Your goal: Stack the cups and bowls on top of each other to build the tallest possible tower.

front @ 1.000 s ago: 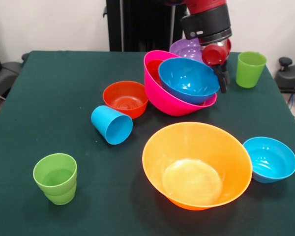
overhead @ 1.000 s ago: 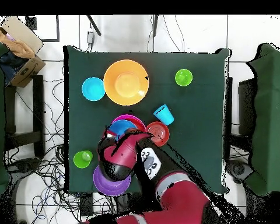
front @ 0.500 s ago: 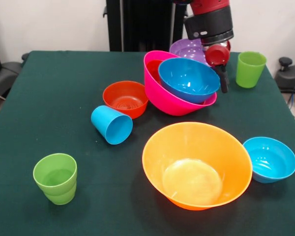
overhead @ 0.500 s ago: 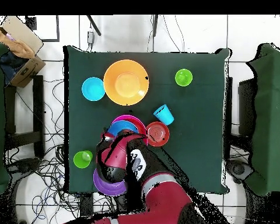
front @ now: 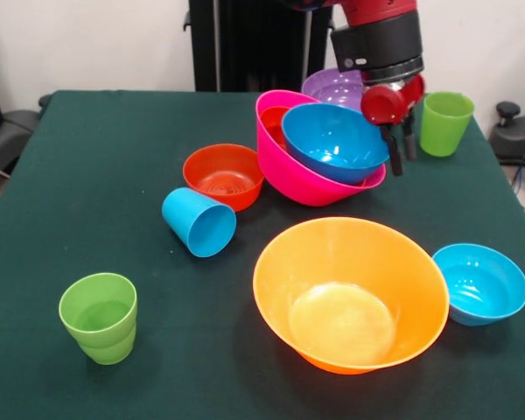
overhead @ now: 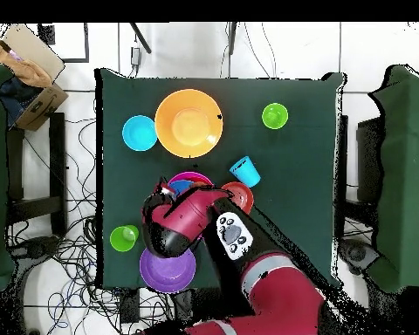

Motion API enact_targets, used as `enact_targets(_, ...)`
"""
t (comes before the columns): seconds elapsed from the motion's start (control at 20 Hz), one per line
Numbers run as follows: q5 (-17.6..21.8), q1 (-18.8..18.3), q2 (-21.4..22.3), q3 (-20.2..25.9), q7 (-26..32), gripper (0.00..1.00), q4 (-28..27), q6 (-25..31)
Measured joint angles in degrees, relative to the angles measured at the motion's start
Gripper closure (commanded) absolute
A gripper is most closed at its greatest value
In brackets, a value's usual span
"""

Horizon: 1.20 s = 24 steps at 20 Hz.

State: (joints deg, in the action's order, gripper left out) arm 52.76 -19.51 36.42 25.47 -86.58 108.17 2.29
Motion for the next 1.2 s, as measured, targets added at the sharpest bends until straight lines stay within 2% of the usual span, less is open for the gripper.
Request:
enact_targets(0.2, -2.01, 0.04, 0.97, 0.25, 0.0, 0.0, -0.45, -1.35)
enact_targets(0.3, -2.61, 1.33, 1.25, -0.82, -0.01, 0.0, -0.75, -4.71)
enact_targets(0.5, -4.74, 5.39, 0.52, -5.4, -0.01, 0.0, -1.31, -13.52)
enact_targets(0.55, -6.05, 7.16, -0.23, -7.58, 0.0, 0.0, -1.39, -18.14)
enact_targets(0.65, -7.1, 8.58, -1.15, -9.37, -0.01, 0.0, -1.4, -23.04)
enact_targets(0.7, -7.47, 9.83, -2.65, -11.21, 0.0, 0.0, -1.39, -30.33)
enact_targets(0.8, -7.49, 9.99, -3.06, -11.58, 0.0, 0.0, -1.39, -32.17)
enact_targets(0.9, -7.5, 10.09, -4.86, -12.81, -0.01, 0.0, -1.42, -38.68)
enact_targets(1.05, -7.52, 10.24, -7.31, -14.95, -0.01, 0.0, -1.7, -44.35)
enact_targets(1.2, -7.53, 11.22, -10.33, -18.23, -0.01, 0.0, -2.62, -46.33)
